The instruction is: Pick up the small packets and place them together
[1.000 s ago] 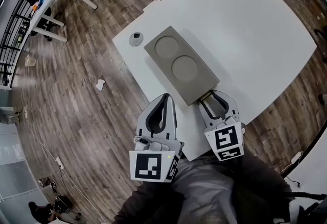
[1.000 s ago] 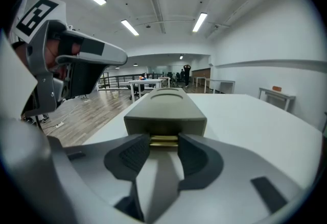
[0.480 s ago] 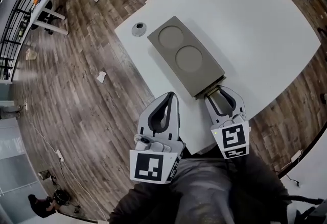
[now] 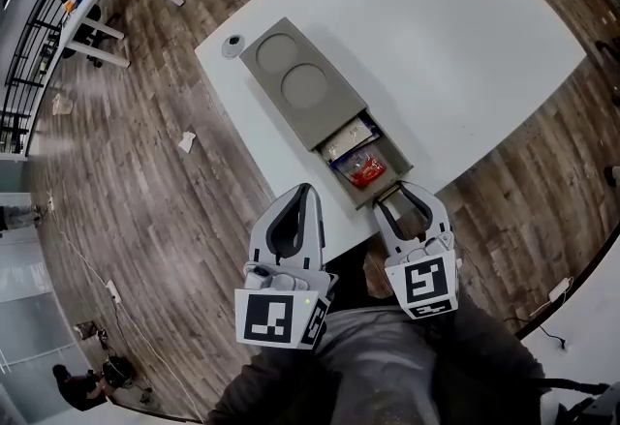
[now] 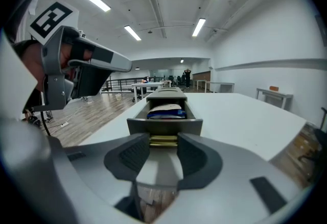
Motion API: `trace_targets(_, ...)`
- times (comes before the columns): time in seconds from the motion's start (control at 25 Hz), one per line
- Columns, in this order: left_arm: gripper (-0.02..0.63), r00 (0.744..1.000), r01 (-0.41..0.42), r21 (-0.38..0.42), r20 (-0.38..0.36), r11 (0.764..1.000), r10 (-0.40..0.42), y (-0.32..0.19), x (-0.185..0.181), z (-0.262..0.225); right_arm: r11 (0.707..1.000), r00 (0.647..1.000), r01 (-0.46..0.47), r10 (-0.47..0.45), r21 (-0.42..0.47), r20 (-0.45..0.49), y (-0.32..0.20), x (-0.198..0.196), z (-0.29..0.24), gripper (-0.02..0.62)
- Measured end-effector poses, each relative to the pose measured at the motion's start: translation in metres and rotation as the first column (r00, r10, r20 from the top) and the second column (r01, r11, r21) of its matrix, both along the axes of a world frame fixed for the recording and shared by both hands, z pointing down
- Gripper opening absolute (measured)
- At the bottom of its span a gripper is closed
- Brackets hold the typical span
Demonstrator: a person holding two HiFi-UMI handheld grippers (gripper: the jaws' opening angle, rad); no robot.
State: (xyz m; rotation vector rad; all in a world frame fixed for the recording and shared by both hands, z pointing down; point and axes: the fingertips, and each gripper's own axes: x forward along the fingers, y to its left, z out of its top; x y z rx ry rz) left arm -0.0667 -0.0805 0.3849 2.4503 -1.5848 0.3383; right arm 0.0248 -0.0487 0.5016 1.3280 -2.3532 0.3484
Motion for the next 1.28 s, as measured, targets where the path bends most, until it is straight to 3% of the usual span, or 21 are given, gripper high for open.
trace_targets(0.64,0.003,0.999,-0.005,-0.003,0.032,1.0,0.005,0.051,0.041,0.003,1.0,1.0,-0.004,0.004,0.008,0.014,0.066,0.037,0.007,0.169)
trace_targets(1.16,0.003,0.999,-0.029,-0.015,0.04,0.999,0.03,0.048,0.054,0.004,1.0,0.997,0.023,-0.022,-0.008,0.07,0.069,0.04,0.007,0.169)
trace_targets(1.28,0.003,0.999,-0.036,-0.017,0.035,0.999,0.036,0.047,0.057,0.006,0.998,0.993,0.052,-0.046,-0.048,0.111,0.074,0.043,0.009,0.233)
